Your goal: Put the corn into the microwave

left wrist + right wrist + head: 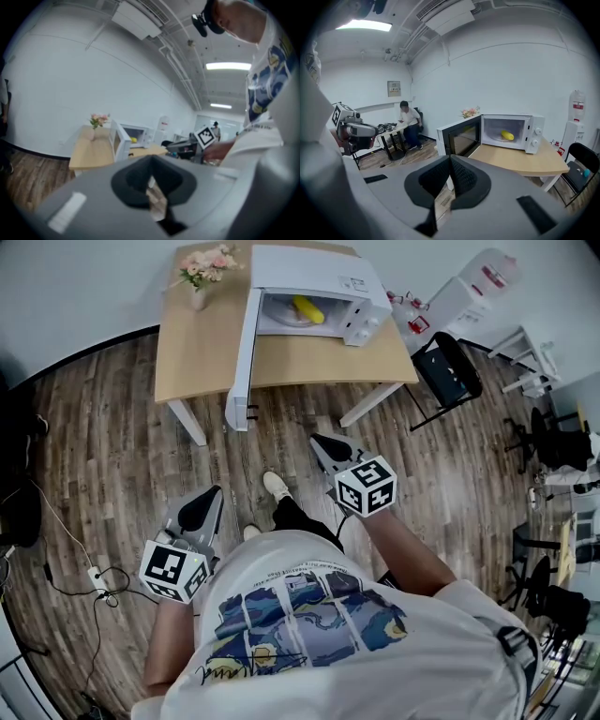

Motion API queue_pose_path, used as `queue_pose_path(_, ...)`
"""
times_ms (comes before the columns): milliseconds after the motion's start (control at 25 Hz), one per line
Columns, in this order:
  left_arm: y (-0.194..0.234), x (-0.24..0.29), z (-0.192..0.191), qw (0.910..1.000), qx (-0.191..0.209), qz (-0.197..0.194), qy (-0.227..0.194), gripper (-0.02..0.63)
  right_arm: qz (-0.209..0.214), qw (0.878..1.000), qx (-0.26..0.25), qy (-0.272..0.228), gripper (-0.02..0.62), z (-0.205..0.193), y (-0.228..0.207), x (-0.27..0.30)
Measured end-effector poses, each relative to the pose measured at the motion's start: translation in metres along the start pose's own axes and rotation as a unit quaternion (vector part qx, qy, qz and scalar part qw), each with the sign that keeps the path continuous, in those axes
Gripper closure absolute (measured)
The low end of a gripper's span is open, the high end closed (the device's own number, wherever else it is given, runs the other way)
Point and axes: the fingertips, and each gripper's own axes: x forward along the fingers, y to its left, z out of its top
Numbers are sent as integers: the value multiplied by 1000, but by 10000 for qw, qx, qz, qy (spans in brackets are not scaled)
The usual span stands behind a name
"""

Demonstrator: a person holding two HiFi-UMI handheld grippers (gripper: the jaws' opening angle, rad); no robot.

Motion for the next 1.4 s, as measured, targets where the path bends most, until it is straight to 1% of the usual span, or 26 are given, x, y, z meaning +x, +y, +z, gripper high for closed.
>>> queue_pose_path(560, -9, -3, -6, 10000, 24, -40, 47, 597, 40, 9998, -188, -5, 586, 0, 7, -7)
queue_pose_path(1080, -20, 5, -14, 9997, -29, -216, 124, 597, -94, 9998, -160, 12, 586, -5, 5, -29)
queue_pose_path(1400, -27, 15, -16, 9998, -59, -97, 175, 597, 14, 9998, -179, 5, 586, -9, -8, -33)
